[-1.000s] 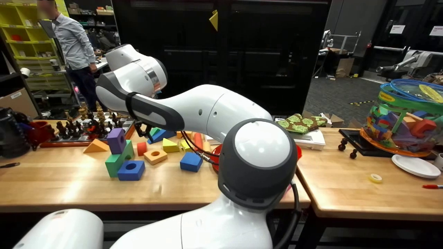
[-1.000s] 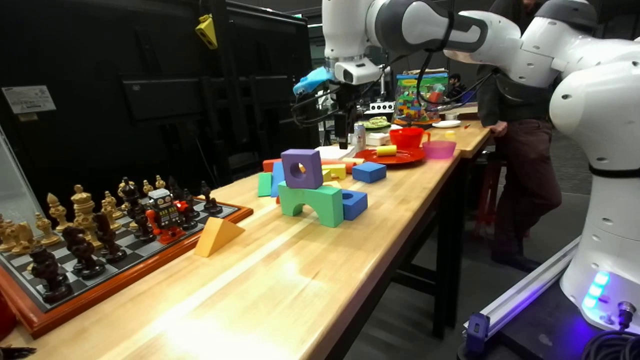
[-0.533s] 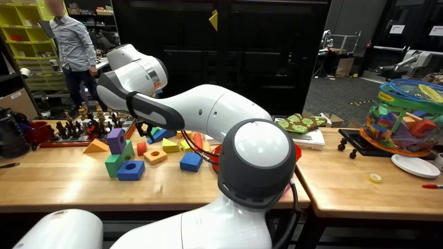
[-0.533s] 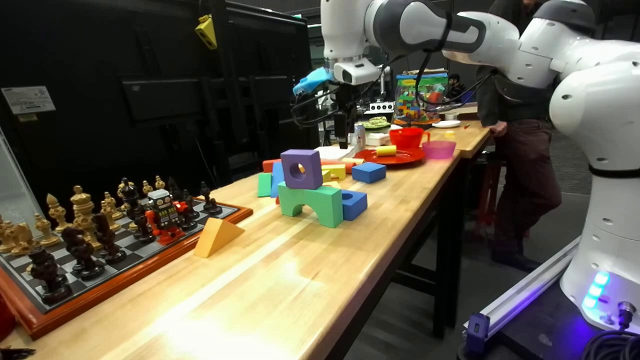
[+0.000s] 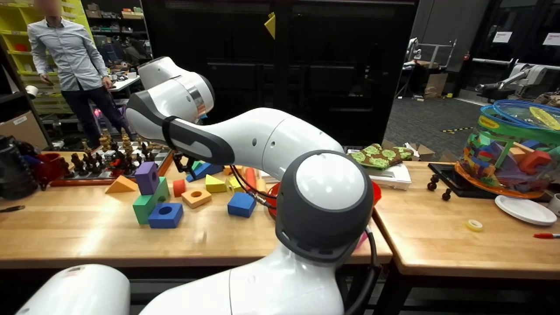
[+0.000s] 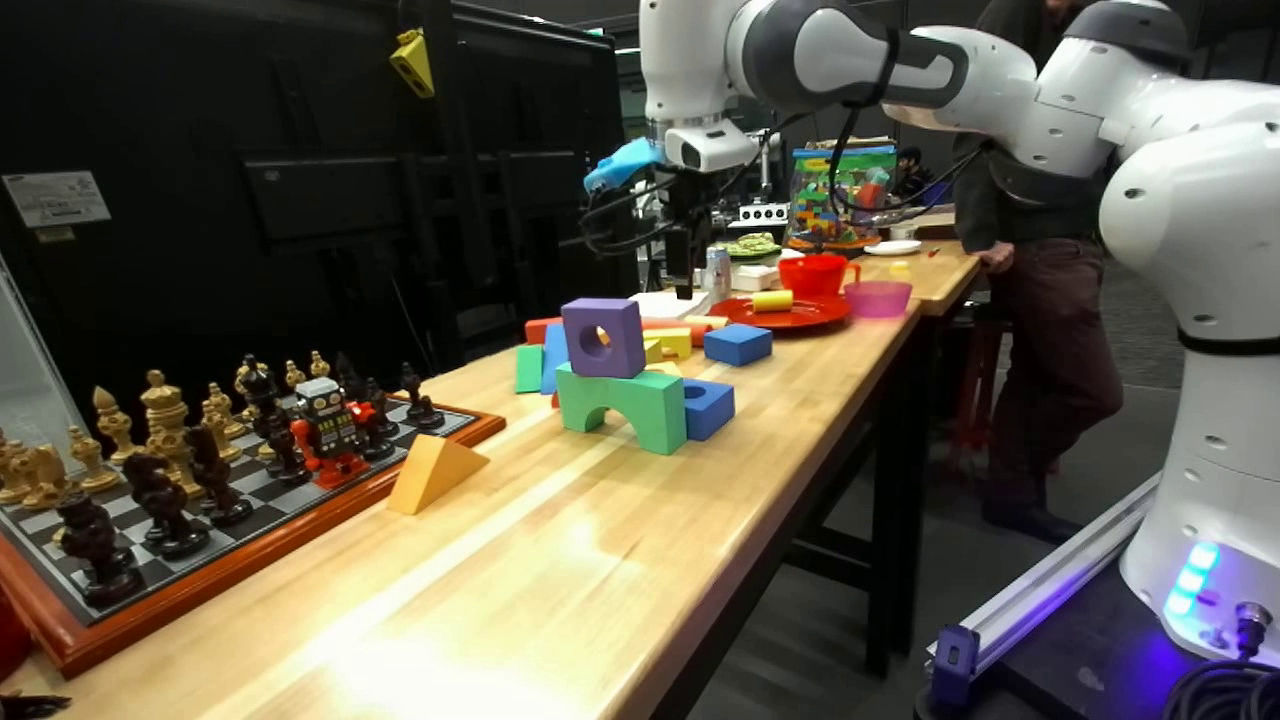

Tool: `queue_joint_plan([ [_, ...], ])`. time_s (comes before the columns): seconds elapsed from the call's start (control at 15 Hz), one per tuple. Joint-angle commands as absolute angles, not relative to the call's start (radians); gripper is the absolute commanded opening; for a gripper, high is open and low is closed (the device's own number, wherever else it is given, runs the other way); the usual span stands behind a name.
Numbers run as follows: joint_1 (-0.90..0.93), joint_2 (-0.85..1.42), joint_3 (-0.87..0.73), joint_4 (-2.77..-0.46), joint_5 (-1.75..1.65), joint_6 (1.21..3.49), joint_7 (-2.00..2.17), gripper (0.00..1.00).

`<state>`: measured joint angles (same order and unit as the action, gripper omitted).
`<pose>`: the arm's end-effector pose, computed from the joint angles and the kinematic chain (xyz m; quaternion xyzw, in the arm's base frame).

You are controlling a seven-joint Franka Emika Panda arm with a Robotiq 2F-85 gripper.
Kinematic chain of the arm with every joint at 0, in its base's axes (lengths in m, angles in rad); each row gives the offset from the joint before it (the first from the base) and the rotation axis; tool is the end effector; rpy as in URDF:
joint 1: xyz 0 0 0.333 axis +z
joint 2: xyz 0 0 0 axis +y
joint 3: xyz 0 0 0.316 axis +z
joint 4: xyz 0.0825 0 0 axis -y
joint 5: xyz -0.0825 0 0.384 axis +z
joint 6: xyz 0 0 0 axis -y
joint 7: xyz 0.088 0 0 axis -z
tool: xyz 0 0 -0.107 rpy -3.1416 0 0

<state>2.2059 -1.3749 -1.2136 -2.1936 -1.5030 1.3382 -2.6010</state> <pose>0.4639 0.2129 0.4087 -0.3498 0.9244 -0.1149 0.0995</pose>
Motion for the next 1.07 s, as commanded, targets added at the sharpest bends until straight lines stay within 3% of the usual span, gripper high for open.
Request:
queue_joint_plan([
  [0.0, 2.2, -1.397, -1.207, -2.187, -1.523, 1.352, -2.601, 1.0],
  [1.0, 2.197, -1.378, -1.253, -2.081, -1.465, 1.387, -2.601, 1.0],
])
